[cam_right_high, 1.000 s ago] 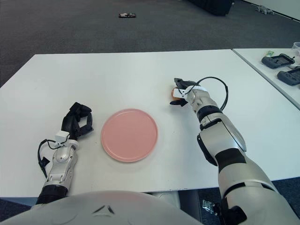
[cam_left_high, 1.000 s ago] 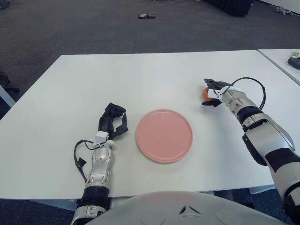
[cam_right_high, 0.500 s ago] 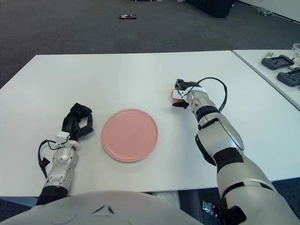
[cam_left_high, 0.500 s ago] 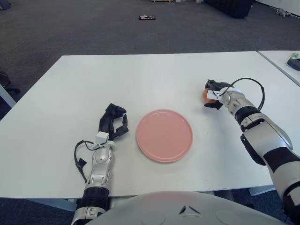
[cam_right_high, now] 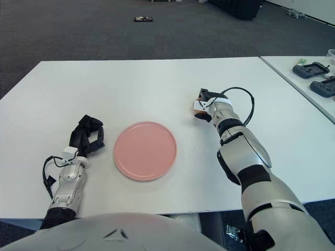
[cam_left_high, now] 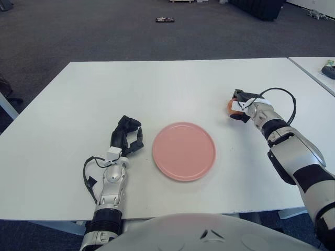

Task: Put the apple into the plate.

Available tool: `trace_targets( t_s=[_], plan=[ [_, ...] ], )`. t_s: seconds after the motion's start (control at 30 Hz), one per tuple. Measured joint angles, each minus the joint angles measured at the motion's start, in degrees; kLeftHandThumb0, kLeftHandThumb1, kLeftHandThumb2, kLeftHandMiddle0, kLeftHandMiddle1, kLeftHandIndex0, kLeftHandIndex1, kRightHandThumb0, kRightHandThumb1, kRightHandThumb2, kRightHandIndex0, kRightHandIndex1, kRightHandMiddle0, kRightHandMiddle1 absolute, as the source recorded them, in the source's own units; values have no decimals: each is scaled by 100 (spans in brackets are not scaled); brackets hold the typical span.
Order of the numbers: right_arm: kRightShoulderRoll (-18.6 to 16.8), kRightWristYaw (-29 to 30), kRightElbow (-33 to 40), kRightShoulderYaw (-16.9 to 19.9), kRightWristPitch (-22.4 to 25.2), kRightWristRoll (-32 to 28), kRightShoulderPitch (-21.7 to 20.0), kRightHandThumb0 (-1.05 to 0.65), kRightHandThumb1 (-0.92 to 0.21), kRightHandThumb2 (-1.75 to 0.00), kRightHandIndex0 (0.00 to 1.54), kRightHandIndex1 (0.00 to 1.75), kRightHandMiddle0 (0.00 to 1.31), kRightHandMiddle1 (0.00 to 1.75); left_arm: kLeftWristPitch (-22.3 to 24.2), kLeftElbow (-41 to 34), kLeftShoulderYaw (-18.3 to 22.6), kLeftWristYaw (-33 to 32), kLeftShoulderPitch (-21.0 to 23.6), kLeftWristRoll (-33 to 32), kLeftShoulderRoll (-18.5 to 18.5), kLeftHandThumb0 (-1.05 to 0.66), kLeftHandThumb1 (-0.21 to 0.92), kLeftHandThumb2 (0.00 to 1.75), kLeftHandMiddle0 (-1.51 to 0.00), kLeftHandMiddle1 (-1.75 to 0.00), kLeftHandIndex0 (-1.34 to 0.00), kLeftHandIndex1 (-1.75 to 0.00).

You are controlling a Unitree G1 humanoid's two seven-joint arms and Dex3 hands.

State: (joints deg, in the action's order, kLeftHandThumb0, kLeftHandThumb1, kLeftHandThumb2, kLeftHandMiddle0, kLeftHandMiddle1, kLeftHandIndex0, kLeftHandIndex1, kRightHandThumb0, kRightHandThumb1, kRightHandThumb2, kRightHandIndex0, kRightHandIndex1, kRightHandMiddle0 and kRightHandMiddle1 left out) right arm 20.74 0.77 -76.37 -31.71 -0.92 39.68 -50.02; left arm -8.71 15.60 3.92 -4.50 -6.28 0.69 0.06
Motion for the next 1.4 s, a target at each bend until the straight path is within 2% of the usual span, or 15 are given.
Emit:
trace_targets(
  t_s=[0.13,0.23,0.67,0.93,1.4],
  plan=[
    [-41,146,2,42,60,-21,31,-1,-2,-162,87,163,61,175,11,-4,6,-2,-1,2,-1,-42,51,108,-88,-175,-45,-175],
    [-127,252,32,52,197,-31,31,-1,1,-166,89,164,62,175,33,-22,18,-5,-13,4,1,-42,51,109,-89,-175,-46,-175],
    [-174,821,42,119,149,-55,153,0,5,-171,92,167,65,175,65,-35,46,-5,-12,-16,-10,-42,50,111,-87,-175,-47,-175],
    [-180,1217,47,420,-28,-264,266,0,6,-172,93,165,66,175,56,-18,48,-5,-3,-19,-6,-43,48,113,-90,-175,-48,-175],
    [-251,1752,60,697,-165,-370,333,0,6,-172,94,164,65,175,38,69,83,-3,85,-23,13,-43,47,114,-89,-175,-49,-175]
  ],
)
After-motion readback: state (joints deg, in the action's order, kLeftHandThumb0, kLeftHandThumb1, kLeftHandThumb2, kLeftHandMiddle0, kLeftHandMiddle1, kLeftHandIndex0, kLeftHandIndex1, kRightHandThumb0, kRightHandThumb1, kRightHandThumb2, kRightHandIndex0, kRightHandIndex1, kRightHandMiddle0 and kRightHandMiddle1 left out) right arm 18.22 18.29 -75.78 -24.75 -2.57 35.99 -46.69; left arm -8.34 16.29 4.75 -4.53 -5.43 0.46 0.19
